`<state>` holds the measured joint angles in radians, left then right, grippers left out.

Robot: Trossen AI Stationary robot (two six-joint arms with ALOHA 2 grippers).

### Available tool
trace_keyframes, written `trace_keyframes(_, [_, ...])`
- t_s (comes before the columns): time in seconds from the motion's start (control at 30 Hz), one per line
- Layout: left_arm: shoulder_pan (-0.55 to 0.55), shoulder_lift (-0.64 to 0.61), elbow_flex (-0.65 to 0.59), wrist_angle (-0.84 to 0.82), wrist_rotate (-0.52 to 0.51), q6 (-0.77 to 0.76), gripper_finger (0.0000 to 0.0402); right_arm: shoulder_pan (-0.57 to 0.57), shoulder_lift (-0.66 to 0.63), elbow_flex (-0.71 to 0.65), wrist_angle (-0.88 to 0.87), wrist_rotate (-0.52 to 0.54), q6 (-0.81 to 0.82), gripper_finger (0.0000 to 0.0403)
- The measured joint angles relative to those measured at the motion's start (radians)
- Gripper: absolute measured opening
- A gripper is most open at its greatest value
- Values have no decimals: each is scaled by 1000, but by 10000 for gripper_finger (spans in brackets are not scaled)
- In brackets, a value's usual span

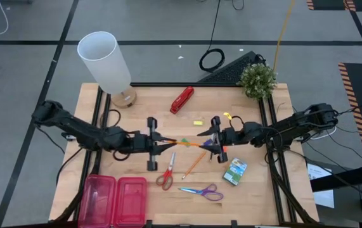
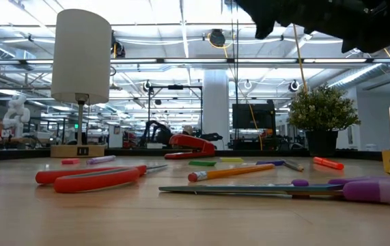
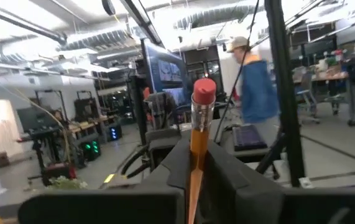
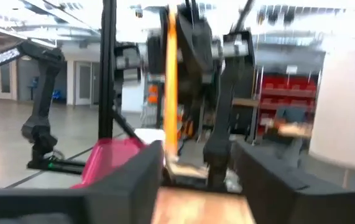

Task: Pack school essentials
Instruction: Put the left yellow pencil into the red supply box

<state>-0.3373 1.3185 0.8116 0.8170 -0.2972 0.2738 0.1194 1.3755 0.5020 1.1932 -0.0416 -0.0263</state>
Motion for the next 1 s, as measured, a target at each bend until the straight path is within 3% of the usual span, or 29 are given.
trace_keyframes(0.13, [-44, -121, 0, -211, -56, -90, 15, 0, -48, 42, -239, 0, 31, 297])
trace_keyframes(0.27, [-95, -239, 0, -460, -110, -249, 16, 0, -119, 101, -570, -1, 39, 333])
trace_keyframes(0.4, [-172, -322, 0, -670, -207, -439, 26, 0, -184, 140, -806, 43, 28, 331])
trace_keyframes(0.57, [-251, -360, 0, -854, -218, -698, 19, 0, -256, 141, -934, 139, -23, 309])
trace_keyframes(0.8, [-348, -305, 0, -1043, -196, -1022, 23, 0, -307, 141, -988, 175, -99, 286])
trace_keyframes(1.0, [-435, -220, 0, -1080, -149, -1246, 21, -9, -323, 141, -987, 176, -186, 281])
